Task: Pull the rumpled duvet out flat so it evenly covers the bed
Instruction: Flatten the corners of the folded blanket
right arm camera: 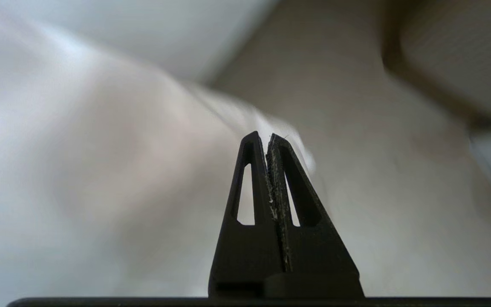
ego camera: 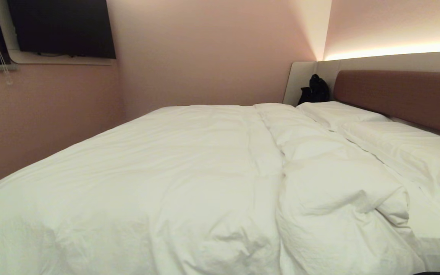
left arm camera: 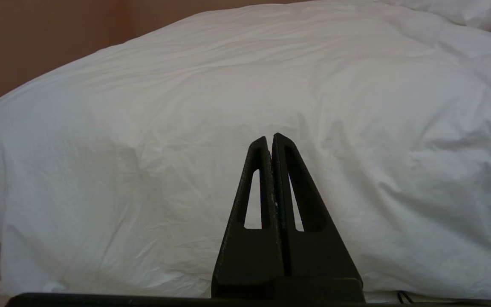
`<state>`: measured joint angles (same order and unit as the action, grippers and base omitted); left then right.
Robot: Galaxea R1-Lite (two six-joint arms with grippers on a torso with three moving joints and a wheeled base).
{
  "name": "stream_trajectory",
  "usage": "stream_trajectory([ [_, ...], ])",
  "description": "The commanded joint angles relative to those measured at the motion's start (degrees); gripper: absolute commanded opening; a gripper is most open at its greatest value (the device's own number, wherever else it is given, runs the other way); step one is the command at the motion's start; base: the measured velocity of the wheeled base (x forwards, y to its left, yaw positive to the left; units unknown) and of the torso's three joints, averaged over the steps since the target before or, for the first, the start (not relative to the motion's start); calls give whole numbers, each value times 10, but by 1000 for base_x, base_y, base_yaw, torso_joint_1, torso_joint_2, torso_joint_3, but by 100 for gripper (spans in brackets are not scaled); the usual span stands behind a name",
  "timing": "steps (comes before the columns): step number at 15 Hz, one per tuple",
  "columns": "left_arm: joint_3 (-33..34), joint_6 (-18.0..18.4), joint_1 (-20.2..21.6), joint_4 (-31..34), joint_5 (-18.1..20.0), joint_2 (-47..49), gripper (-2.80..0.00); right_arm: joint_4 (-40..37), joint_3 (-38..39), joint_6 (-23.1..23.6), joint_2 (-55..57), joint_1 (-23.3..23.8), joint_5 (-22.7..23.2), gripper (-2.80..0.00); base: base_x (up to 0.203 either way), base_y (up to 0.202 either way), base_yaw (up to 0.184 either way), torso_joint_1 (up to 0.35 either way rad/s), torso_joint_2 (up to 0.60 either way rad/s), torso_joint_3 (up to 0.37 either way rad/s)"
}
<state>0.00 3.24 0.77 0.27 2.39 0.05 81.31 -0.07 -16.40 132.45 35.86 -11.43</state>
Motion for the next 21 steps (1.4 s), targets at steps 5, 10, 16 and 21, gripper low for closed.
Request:
stream_trajectory([
  [5, 0, 0, 0, 0, 0, 0, -280, 3, -11, 11, -249, -123, 0, -280, 0, 0, 0, 0, 0, 0],
  [10, 0, 0, 0, 0, 0, 0, -280, -115, -89, 5, -266, -211, -41, -280, 0, 0, 0, 0, 0, 0],
  [16, 0, 0, 0, 0, 0, 0, -280, -456, -205, -98, -422, -268, -67, -280, 0, 0, 0, 0, 0, 0],
  [21, 0, 0, 0, 0, 0, 0, -280, -912, -361, -134, -553, -311, 34, -280, 0, 0, 0, 0, 0, 0],
])
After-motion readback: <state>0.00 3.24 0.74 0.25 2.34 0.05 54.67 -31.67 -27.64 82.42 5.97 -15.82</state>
